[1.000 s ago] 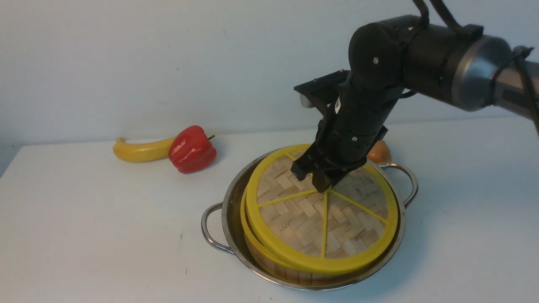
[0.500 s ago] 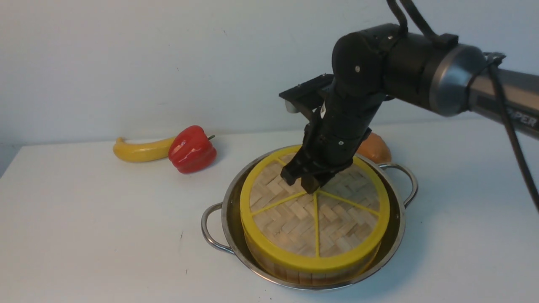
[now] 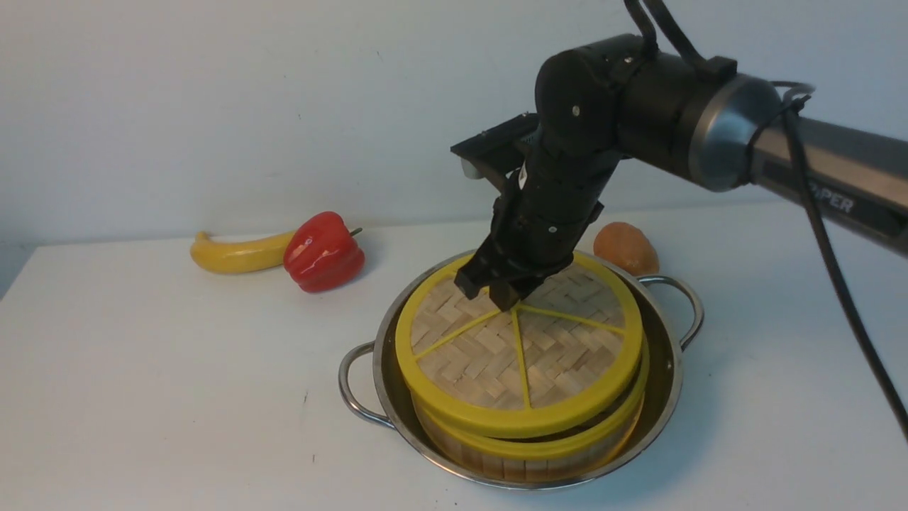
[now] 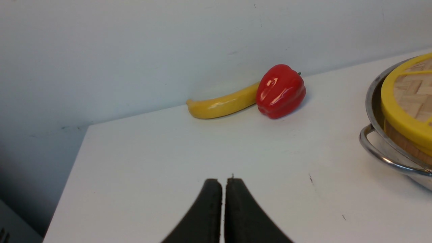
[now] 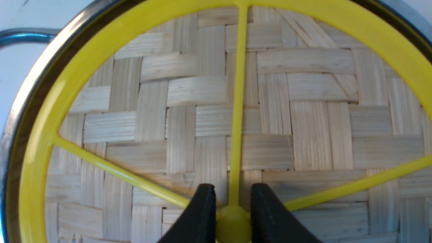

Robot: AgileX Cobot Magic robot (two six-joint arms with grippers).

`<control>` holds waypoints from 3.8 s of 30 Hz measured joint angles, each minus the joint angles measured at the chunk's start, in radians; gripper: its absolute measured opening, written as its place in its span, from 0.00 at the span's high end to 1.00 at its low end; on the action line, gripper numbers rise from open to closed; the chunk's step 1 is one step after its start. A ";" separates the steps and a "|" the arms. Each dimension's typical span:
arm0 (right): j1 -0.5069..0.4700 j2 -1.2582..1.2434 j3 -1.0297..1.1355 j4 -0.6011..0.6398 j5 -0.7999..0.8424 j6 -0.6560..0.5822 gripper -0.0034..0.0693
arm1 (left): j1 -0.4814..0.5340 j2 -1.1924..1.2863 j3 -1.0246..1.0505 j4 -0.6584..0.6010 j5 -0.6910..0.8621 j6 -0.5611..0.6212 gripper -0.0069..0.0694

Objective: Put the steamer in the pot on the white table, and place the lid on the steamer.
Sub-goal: 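Place the bamboo steamer lid onto the steamer basket in the pot with the right gripper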

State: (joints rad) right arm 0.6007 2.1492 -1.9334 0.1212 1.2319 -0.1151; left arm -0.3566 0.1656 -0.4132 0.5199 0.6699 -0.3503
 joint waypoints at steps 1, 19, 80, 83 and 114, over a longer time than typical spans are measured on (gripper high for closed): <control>0.000 0.001 0.000 0.000 -0.001 0.009 0.76 | 0.000 0.000 0.000 0.000 0.000 0.000 0.90; 0.000 -0.016 0.001 -0.019 0.004 0.049 0.76 | 0.000 0.000 0.000 0.000 0.000 0.000 0.90; 0.000 -0.040 0.079 -0.011 -0.020 -0.029 0.76 | 0.000 0.000 0.000 0.000 0.000 0.000 0.90; 0.000 -0.040 0.079 -0.011 -0.020 -0.029 0.76 | 0.000 0.000 0.000 0.000 0.000 0.000 0.90; 0.000 -0.388 -0.079 -0.176 -0.008 0.037 0.53 | 0.000 0.000 0.000 0.000 0.008 0.000 0.88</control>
State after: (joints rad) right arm 0.6007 1.7616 -2.0124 -0.0544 1.2242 -0.0786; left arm -0.3566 0.1656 -0.4132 0.5199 0.6783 -0.3503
